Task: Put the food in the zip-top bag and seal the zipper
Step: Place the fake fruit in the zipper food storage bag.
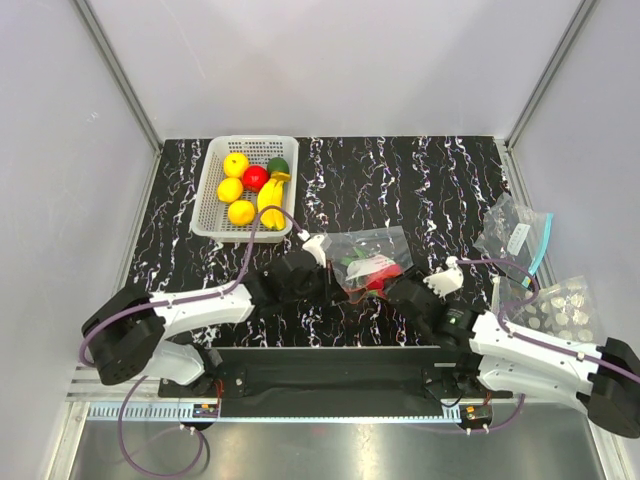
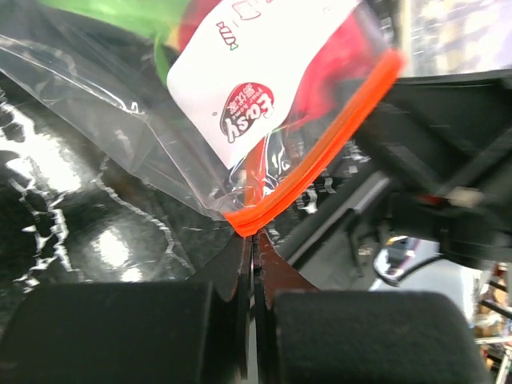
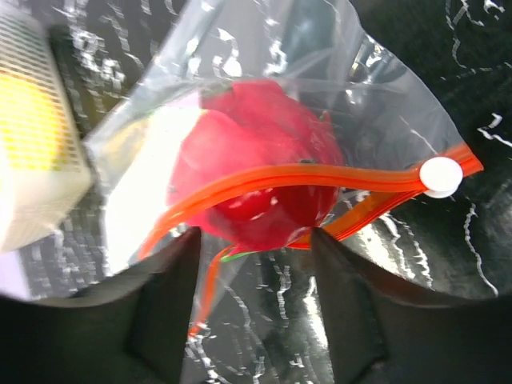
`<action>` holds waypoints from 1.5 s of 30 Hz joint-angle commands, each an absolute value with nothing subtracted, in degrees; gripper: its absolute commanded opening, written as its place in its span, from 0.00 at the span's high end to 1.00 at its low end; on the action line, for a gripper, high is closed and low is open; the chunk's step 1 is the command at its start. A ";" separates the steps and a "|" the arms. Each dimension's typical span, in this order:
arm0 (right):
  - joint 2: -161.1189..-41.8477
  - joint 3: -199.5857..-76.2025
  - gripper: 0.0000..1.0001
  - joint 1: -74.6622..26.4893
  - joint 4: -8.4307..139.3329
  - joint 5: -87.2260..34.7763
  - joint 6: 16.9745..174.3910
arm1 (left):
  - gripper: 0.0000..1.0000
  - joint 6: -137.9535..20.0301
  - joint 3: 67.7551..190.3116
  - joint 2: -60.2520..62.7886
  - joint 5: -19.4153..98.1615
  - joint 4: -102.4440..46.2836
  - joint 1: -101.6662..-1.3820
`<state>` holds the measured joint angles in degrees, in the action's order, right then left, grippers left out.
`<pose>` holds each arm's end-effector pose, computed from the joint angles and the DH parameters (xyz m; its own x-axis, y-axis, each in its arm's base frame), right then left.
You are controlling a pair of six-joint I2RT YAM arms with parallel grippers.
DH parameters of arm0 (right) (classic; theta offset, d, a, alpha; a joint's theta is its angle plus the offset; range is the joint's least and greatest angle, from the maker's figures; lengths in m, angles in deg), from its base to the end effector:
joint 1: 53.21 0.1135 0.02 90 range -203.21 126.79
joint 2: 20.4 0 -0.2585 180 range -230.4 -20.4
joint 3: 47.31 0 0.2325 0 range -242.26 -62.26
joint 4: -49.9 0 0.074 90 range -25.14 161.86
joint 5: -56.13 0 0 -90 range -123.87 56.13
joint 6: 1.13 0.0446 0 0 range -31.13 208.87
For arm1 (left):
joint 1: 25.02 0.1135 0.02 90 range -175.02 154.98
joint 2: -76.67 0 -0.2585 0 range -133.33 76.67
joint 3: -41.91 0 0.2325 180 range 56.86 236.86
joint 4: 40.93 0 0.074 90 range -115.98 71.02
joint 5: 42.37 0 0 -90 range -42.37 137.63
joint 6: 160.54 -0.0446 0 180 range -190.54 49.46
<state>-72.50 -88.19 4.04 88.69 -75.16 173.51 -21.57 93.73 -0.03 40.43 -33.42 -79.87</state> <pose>0.1104 0.1173 0.1899 -0.4395 0.6996 -0.5634 0.3751 0.7128 0.5926 0.1516 -0.2251 0.2039 -0.8604 -0.0781 -0.5037 0.3399 0.6486 -0.6811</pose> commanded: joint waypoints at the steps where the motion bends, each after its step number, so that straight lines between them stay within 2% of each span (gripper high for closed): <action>1: -69.19 -88.28 0.40 3.48 88.23 -80.27 172.80 | 1.00 -24.57 98.07 -2.51 43.06 -31.78 -80.22; 2: -68.57 -88.28 0.50 3.48 89.45 -80.36 173.06 | 1.00 -24.92 98.69 -3.39 43.41 -31.43 -80.22; 4: -67.78 -88.10 0.55 3.39 89.82 -80.88 172.98 | 1.00 -25.71 100.27 -4.09 43.59 -30.20 -80.13; 6: -67.51 -88.10 0.53 3.48 89.82 -80.37 171.85 | 1.00 -25.72 101.77 -4.80 43.33 -29.76 -80.22; 8: -68.12 -88.01 0.47 3.39 87.81 -79.57 169.65 | 1.00 -25.72 102.74 -4.71 43.07 -29.67 -80.13; 17: -75.85 -85.73 0.44 3.48 78.23 -75.09 171.05 | 1.00 -26.51 104.68 -7.60 42.98 -29.05 -79.96; 24: -82.10 -88.63 0.49 3.04 76.90 -75.96 169.64 | 1.00 -27.47 104.15 -12.88 44.64 -30.11 -79.61; 31: -82.01 -88.45 0.53 1.72 75.93 -76.14 168.41 | 1.00 -27.82 103.27 -16.75 49.20 -30.55 -79.43; 36: -80.96 -88.10 0.63 -0.12 75.93 -76.67 166.83 | 1.00 -28.61 103.36 -15.61 50.97 -28.79 -79.34; 42: -81.48 -88.71 0.65 -1.10 73.65 -76.49 164.46 | 1.00 -29.32 104.14 -12.54 49.92 -26.95 -80.04; 45: -82.89 -90.90 0.63 -1.27 73.03 -75.62 161.12 | 1.00 -28.80 104.94 -9.47 47.82 -26.15 -80.48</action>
<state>-81.88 -87.30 -0.51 75.12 -74.71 164.94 -27.95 102.82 -13.93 48.30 -26.49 -79.96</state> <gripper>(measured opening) 0.362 0.008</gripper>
